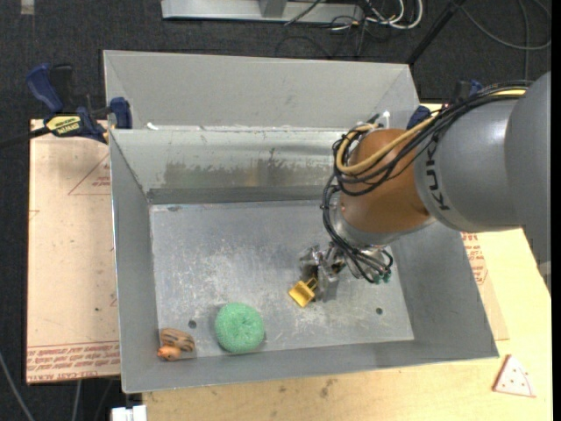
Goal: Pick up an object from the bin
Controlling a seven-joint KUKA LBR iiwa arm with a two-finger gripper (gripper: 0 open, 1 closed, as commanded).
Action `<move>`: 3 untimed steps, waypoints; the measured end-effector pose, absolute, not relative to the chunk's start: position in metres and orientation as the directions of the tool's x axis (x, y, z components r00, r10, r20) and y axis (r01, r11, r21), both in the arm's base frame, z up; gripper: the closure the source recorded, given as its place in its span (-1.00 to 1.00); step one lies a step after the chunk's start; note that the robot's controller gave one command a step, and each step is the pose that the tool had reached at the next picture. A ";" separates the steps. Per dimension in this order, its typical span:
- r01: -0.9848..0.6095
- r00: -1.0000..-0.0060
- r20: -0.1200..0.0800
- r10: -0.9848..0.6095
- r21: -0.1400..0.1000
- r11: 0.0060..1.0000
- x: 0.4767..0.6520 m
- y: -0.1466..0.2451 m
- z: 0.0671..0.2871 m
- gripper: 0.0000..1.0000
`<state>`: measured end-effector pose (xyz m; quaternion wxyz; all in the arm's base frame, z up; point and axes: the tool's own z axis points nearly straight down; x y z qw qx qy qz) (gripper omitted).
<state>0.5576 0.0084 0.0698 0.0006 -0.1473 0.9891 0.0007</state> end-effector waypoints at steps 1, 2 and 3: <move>-0.292 -0.956 -0.001 -0.292 0.001 0.956 0.558 0.008 0.070 1.00; -0.292 -0.957 -0.003 -0.292 0.000 0.957 0.558 0.017 0.128 1.00; -0.292 -0.956 -0.003 -0.292 0.000 0.956 0.558 0.017 0.128 1.00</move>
Offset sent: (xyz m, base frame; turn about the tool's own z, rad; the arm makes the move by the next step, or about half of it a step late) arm 0.0000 0.0080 0.0586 0.0010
